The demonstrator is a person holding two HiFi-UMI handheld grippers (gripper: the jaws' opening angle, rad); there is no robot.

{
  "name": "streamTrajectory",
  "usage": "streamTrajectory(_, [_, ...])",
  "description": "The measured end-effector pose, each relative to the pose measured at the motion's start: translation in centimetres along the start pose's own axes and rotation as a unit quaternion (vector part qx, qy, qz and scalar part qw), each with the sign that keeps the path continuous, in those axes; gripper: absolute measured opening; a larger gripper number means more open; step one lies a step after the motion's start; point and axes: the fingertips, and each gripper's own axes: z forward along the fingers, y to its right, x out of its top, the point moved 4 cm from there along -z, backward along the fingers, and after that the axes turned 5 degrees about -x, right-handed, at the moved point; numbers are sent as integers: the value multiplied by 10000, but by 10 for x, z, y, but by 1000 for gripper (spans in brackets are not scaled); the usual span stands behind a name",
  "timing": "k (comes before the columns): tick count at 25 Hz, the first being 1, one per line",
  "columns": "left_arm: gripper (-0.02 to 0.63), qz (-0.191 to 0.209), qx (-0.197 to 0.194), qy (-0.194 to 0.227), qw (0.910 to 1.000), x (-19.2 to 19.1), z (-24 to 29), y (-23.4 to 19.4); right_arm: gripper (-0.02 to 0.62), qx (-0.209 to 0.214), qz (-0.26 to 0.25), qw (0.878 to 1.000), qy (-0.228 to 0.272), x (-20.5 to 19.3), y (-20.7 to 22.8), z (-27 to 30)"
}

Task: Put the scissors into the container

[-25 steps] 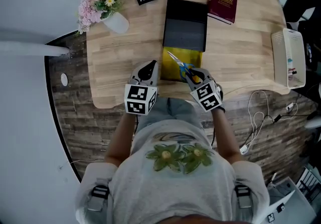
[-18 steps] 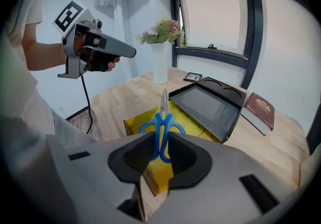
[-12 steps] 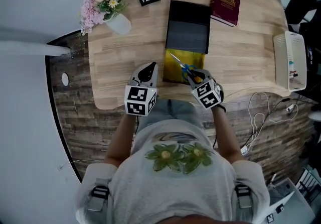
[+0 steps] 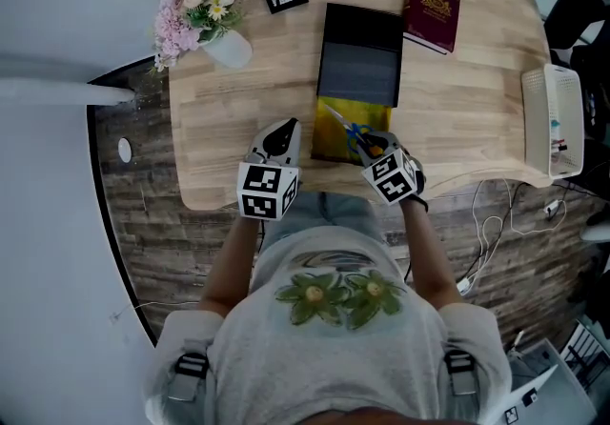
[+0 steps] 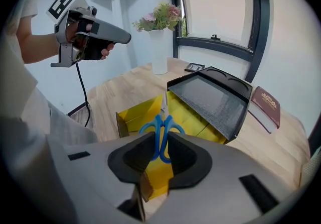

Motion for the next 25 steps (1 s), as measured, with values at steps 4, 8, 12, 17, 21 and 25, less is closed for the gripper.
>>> streamTrajectory(4, [-6, -15, 9, 3, 10000, 2, 2, -3, 80, 44, -16, 9999, -106, -1, 2, 8])
streamTrajectory(8, [-6, -18, 19, 10, 10000, 6, 5, -6, 80, 79, -49, 9997, -222, -2, 4, 14])
streamTrajectory(12, [-6, -33, 38, 17, 10000, 8, 6, -8, 78, 113, -113, 9994, -311, -3, 4, 21])
streamTrajectory(17, [-6, -56, 61, 1, 10000, 7, 6, -11, 77, 159, -110, 9992, -362, -4, 4, 27])
streamTrajectory(21, [-6, -70, 90, -20, 9999, 6, 5, -14, 77, 184, -141, 9986, -466, -6, 4, 31])
streamTrajectory(25, [-6, -50, 112, -29, 9999, 5, 5, -16, 77, 210, -150, 9981, -558, -9, 5, 34])
